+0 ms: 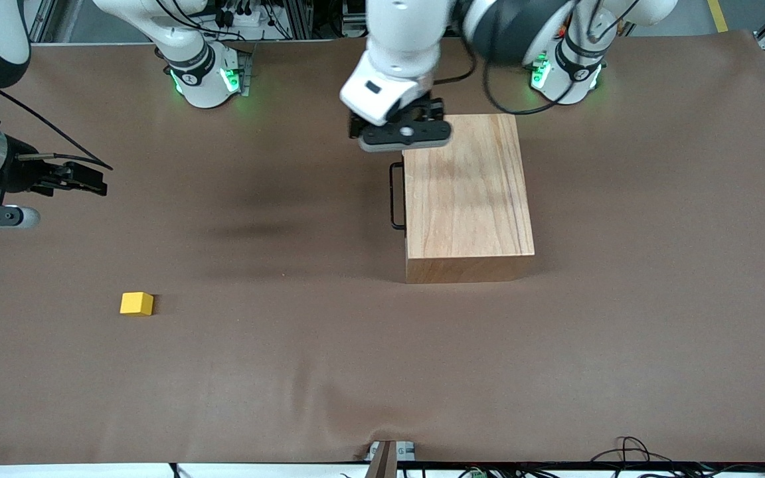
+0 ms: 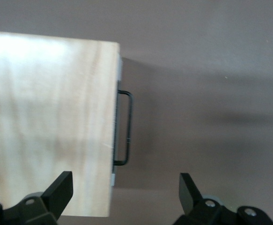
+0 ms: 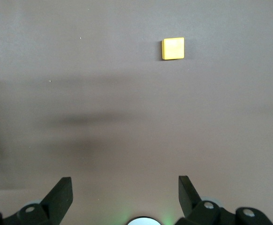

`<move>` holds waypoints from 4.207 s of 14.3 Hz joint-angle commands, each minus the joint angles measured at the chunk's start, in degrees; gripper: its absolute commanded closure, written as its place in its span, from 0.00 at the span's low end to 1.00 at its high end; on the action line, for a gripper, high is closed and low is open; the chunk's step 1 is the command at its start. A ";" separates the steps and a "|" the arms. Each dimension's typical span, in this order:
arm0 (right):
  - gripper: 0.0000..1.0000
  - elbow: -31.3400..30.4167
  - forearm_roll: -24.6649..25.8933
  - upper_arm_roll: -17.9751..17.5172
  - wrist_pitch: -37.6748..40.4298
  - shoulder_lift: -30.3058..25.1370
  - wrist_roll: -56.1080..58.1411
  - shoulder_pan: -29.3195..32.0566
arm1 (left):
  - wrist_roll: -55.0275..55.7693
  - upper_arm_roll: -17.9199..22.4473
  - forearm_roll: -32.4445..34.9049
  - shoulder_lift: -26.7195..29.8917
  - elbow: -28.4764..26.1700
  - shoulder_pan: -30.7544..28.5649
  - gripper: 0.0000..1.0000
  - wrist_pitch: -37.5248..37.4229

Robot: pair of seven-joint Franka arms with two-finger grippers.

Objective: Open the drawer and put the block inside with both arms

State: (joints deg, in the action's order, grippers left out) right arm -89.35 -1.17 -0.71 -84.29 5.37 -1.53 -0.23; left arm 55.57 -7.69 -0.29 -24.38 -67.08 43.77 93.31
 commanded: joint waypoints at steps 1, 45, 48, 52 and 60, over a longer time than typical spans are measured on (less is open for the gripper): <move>0.00 -2.14 0.73 0.01 -0.70 -1.15 0.22 0.92 | 1.20 1.45 -0.06 -4.69 3.10 2.97 0.00 1.25; 0.00 -3.29 0.64 -0.08 -2.63 -1.50 0.30 1.19 | -3.80 18.24 5.30 -25.27 5.38 20.39 0.00 4.16; 0.00 -3.29 0.64 -0.08 -2.81 -1.50 0.30 0.93 | -3.80 17.89 5.21 -25.27 5.39 20.47 0.00 5.56; 0.00 -3.29 0.64 -0.08 -2.72 -1.50 0.30 1.02 | -3.89 17.27 4.86 -25.45 5.39 20.39 0.00 8.89; 0.00 -3.37 0.64 -0.08 -2.20 -1.50 0.30 1.11 | -4.33 15.77 3.98 -26.06 5.74 20.39 0.00 12.86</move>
State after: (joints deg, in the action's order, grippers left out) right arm -91.44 -1.13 -0.34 -86.68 5.19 -1.54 0.39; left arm 50.91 8.78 3.96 -49.24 -62.92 64.21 104.43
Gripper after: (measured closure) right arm 0.000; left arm 0.000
